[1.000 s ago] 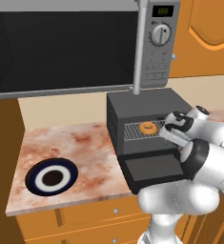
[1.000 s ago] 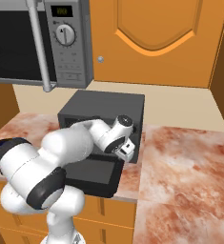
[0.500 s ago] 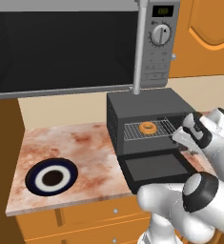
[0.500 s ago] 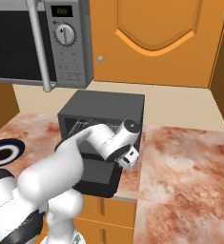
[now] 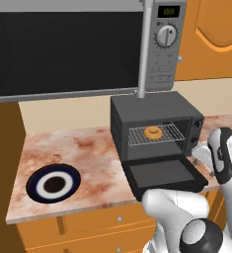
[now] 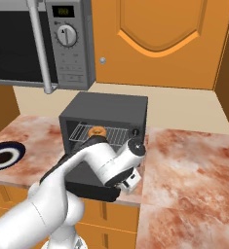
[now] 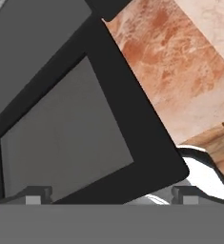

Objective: Pick up the bagel from the plate, place it on the toaster oven rack, close the door, and set the timer.

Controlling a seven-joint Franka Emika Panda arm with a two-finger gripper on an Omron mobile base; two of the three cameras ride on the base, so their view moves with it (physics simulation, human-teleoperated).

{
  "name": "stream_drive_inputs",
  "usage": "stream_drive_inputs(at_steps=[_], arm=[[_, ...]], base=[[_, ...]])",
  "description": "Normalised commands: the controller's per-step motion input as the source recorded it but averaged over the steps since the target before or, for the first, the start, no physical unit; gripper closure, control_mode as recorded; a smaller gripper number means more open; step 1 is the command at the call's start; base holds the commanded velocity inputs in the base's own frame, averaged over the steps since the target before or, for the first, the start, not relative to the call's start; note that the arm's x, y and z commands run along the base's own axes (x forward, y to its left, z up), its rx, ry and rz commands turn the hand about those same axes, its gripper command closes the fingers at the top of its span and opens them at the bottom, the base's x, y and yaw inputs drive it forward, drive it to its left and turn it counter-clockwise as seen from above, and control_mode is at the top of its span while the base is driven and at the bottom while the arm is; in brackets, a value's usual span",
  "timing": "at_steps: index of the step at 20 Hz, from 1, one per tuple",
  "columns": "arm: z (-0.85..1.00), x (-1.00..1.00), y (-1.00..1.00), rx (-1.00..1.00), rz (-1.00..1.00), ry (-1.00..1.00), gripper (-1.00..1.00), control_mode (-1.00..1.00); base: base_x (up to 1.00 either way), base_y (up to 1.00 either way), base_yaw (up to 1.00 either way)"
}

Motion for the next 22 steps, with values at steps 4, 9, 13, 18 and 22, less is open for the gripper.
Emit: stream_drive_inputs(at_steps=[4,9,13,18,22], arm=[[-0.02,-0.38,-0.16,0.10,-0.12,0.02,-1.00,-1.00],[-0.05,-0.29,-0.06,0.11,-0.08,0.00,-1.00,-1.00],[-0.09,-0.22,0.00,0.12,-0.04,0.00,-1.00,-1.00],[-0.09,-0.04,0.00,0.10,-0.03,-0.06,-1.00,-1.00],[-0.13,0.00,0.00,0.07,-0.03,-0.09,-1.00,-1.00]], base=[[0.00,0.00,0.00],[0.00,0.00,0.00],[0.00,0.00,0.00],[0.00,0.00,0.00],[0.00,0.00,0.00]])
